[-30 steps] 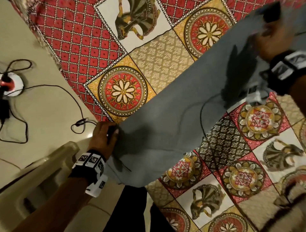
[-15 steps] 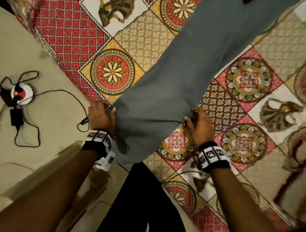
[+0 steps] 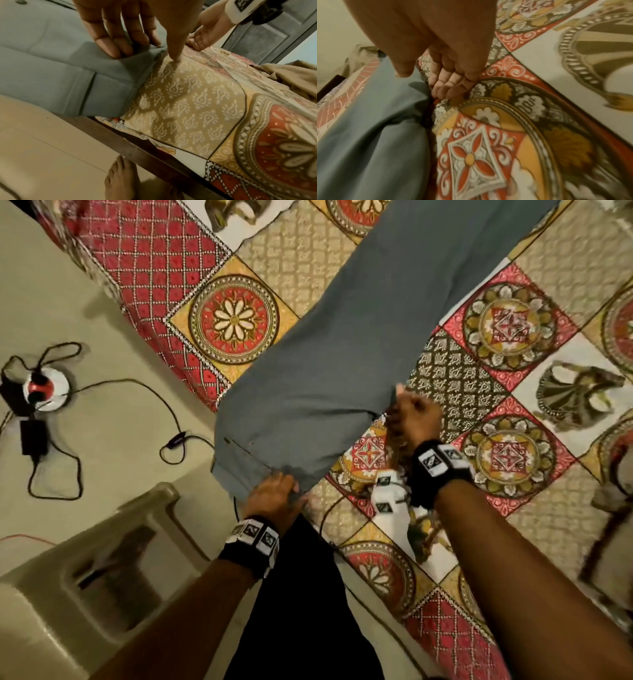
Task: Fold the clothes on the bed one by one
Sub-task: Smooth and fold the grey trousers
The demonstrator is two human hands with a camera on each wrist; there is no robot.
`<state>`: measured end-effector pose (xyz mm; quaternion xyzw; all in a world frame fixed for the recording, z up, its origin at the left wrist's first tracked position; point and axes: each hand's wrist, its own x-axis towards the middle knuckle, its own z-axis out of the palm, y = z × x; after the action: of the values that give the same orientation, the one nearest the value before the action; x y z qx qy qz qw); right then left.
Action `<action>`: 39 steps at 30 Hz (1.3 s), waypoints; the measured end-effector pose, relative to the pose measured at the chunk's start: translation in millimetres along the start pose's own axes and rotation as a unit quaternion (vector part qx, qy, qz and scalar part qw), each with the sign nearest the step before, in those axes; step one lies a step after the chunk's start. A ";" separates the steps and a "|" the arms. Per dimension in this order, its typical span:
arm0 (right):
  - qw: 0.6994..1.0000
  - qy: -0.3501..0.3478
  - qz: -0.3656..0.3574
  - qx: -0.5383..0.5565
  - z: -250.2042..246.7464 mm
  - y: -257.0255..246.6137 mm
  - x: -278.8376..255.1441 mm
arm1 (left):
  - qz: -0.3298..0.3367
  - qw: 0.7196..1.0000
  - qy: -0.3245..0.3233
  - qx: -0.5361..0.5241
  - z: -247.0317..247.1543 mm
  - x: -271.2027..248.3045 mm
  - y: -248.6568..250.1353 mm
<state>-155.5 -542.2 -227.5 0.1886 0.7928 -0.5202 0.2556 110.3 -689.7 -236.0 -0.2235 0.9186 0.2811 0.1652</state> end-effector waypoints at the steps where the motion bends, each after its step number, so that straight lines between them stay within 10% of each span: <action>1: 1.000 -0.018 -0.006 -0.014 2.0 -7.3 7.5 | 0.001 1.000 0.006 0.004 0.5 1.3 -0.6; 13: 1.000 0.008 0.028 -0.007 1.5 -25.6 34.1 | 0.052 0.994 0.005 0.096 3.0 -19.2 -3.8; 17: 0.977 0.089 -0.079 -0.179 -15.5 -28.6 24.7 | 0.028 0.995 -0.040 0.089 -12.3 -16.6 4.6; 21: 0.848 0.026 -0.349 -0.399 -27.7 -32.7 5.3 | 0.068 0.994 0.063 0.049 -43.0 13.2 9.4; 27: 0.630 -0.124 -0.567 -0.516 5.6 -25.7 7.6 | 0.111 0.989 0.078 0.050 -62.4 121.0 38.8; 34: 0.708 -0.099 -0.507 -0.481 52.9 -80.5 81.2 | 0.116 0.991 -0.015 0.069 -80.7 221.9 68.1; 39: 0.647 -0.149 -0.531 -0.526 64.4 -109.6 159.1 | 0.064 0.995 -0.041 0.060 -93.6 267.3 59.6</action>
<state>-331.0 -638.8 -264.5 -0.5111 0.8487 -0.0842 0.1065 -162.4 -785.7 -250.6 -0.1417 0.9388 0.2443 0.1975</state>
